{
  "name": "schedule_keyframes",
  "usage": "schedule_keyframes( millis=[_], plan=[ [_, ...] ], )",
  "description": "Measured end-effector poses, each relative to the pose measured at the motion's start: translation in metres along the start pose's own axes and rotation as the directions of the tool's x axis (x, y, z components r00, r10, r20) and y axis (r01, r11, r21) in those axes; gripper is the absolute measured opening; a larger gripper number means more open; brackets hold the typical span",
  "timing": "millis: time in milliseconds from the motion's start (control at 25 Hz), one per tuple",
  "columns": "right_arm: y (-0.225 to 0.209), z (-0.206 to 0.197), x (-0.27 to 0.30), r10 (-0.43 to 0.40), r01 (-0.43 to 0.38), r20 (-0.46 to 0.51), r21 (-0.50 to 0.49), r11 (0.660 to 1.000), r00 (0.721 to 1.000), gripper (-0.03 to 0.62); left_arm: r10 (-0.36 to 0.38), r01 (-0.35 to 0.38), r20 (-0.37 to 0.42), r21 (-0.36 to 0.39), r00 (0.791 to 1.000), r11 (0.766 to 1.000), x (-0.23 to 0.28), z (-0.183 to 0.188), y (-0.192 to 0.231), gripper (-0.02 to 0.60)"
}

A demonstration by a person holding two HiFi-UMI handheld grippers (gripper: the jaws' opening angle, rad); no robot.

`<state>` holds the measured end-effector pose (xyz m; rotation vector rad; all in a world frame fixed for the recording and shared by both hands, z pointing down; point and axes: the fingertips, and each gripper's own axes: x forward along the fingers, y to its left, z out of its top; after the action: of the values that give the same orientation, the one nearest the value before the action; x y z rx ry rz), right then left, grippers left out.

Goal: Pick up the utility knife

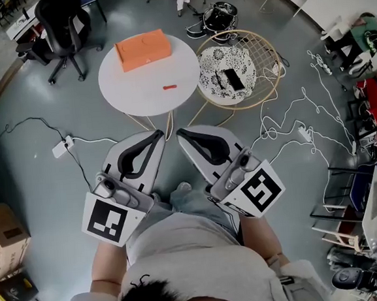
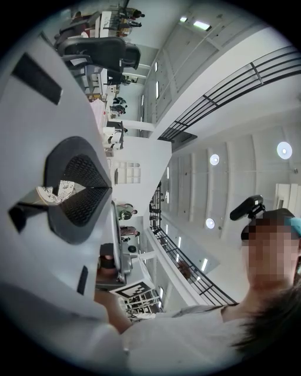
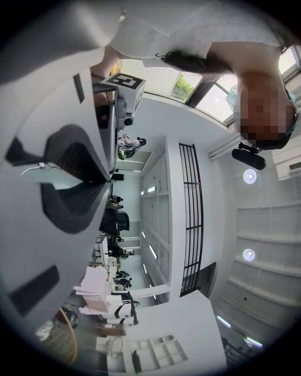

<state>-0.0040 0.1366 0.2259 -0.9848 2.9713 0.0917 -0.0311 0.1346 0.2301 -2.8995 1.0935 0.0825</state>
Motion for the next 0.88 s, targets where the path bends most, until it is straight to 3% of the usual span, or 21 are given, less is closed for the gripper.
schedule_keyframes(
  millis=[520, 880],
  plan=[
    [-0.041, -0.004, -0.037, 0.051, -0.051, 0.017, -0.005, 0.999, 0.999, 0.009, 0.057, -0.058, 0.025, 0.021, 0.998, 0.998, 0.047, 0.0, -0.026, 0.011],
    [-0.057, -0.01, -0.04, 0.071, -0.072, 0.027, 0.023, 0.997, 0.997, 0.009, 0.07, -0.07, 0.002, 0.017, 0.998, 0.997, 0.065, -0.005, -0.026, 0.011]
  ],
)
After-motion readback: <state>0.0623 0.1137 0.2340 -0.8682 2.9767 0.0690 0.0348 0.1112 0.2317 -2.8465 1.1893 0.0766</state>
